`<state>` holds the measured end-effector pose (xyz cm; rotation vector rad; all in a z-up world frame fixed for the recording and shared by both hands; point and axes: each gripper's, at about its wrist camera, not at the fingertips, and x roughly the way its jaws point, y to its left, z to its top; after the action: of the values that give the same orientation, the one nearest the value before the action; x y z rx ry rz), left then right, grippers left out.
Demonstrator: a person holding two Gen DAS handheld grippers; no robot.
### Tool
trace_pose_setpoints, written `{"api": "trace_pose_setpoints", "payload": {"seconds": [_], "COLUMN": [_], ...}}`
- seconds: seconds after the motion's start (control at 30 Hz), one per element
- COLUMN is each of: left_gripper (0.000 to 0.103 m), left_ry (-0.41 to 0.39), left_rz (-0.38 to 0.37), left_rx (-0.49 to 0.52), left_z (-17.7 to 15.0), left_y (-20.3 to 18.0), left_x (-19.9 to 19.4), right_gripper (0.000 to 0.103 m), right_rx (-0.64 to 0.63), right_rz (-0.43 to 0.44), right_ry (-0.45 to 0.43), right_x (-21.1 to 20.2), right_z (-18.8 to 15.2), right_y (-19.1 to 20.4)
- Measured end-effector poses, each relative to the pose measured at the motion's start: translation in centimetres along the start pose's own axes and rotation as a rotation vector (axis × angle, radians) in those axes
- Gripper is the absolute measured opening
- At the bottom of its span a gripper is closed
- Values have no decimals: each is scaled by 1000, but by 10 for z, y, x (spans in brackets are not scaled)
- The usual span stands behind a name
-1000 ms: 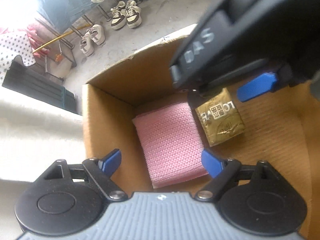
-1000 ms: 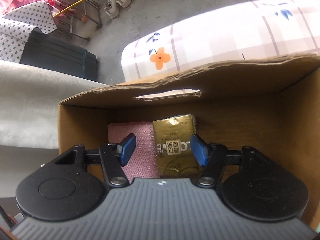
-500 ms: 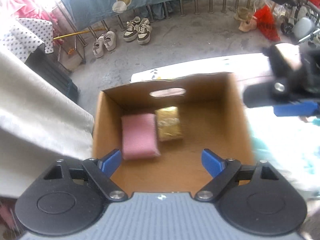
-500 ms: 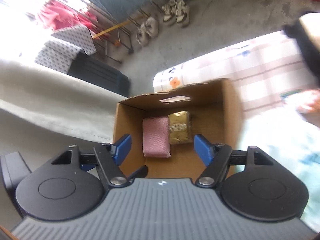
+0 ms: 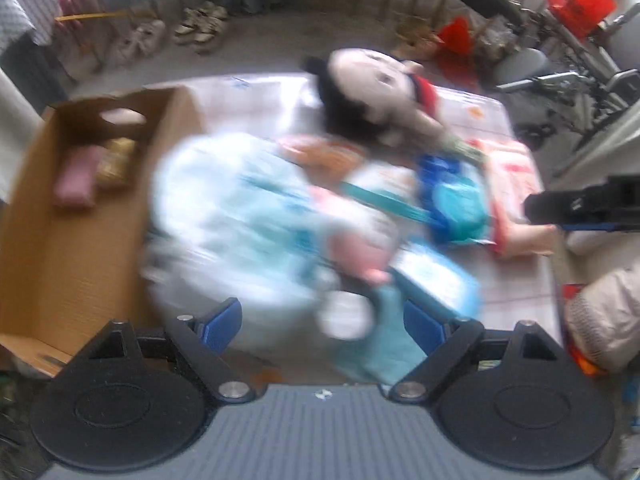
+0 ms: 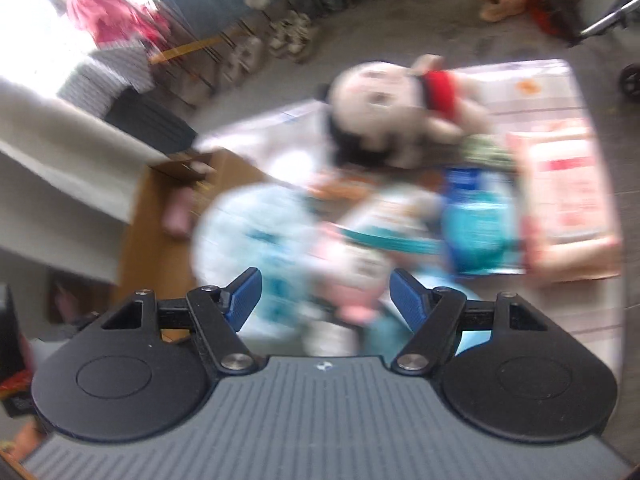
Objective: Organize soft objects
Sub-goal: 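Move both tools back over the blue bandage box and teal towel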
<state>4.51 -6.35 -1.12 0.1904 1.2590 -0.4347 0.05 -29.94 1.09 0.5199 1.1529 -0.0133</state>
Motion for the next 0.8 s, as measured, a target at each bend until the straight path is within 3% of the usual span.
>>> {"api": "trace_pose_setpoints", "payload": {"seconds": [0.1, 0.3, 0.43, 0.6, 0.8], "left_gripper": [89, 81, 74, 74, 74], "left_ry": [8, 53, 84, 85, 110], "left_rz": [-63, -81, -132, -194, -205], "left_rx": [-2, 44, -6, -46, -41], "left_z": [-16, -36, -37, -32, -32], "left_y": [-31, -65, -68, -73, -78], "left_x": [26, 91, 121, 138, 155], "right_gripper": [71, 65, 54, 50, 49], "right_rx": [-30, -43, -45, -33, 21], "right_rz": [-31, -17, 5, 42, 57], "right_ry": [54, 147, 181, 186, 215], "right_x": [4, 66, 101, 132, 162], "right_z": [-12, -36, -37, -24, -22], "right_y": [-42, -84, -92, -95, -108]}}
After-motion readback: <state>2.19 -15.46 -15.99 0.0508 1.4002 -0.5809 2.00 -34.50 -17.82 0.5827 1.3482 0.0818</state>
